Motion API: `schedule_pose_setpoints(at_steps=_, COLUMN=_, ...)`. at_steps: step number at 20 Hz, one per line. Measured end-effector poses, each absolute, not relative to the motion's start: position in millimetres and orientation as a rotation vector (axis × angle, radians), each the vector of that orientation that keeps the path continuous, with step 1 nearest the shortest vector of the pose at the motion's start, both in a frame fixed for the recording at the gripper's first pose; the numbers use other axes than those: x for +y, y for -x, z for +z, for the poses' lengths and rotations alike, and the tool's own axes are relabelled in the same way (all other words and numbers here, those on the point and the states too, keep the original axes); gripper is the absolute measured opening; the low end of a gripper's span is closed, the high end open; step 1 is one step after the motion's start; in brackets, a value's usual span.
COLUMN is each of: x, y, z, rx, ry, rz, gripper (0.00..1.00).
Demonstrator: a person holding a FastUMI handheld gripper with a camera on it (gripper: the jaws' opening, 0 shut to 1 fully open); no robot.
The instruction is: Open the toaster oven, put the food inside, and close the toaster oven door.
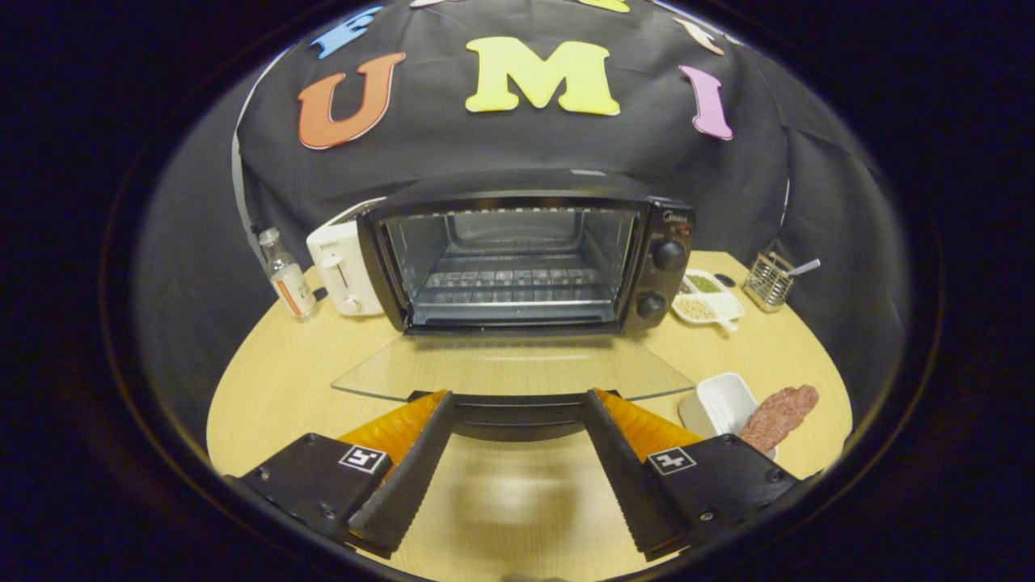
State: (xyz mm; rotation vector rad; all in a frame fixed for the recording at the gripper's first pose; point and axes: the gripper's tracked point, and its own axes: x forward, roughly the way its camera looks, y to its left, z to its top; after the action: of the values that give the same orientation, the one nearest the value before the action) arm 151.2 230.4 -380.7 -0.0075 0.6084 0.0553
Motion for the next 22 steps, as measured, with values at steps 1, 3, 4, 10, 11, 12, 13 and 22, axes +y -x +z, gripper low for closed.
schedule_pose_setpoints(at_steps=1, x=229, y=-149, z=-390, rx=0.62, ry=0.012, rz=0.053, gripper=1.0)
schedule_pose_setpoints(at_steps=3, x=228, y=-145, z=-408, rx=0.651, ry=0.015, rz=0.052, gripper=1.0)
schedule_pose_setpoints(at_steps=4, x=227, y=-144, z=-417, rx=0.672, ry=0.011, rz=0.052, gripper=1.0)
schedule_pose_setpoints(at_steps=10, x=227, y=-146, z=-441, rx=0.726, ry=0.013, rz=0.046, gripper=1.0)
schedule_pose_setpoints(at_steps=11, x=227, y=-144, z=-441, rx=0.732, ry=0.024, rz=0.05, gripper=1.0)
schedule_pose_setpoints(at_steps=12, x=227, y=-146, z=-441, rx=0.728, ry=0.026, rz=0.049, gripper=0.99)
schedule_pose_setpoints(at_steps=13, x=227, y=-145, z=-440, rx=0.729, ry=0.028, rz=0.052, gripper=0.99)
schedule_pose_setpoints(at_steps=22, x=187, y=-130, z=-398, rx=0.659, ry=0.061, rz=0.091, gripper=0.99)
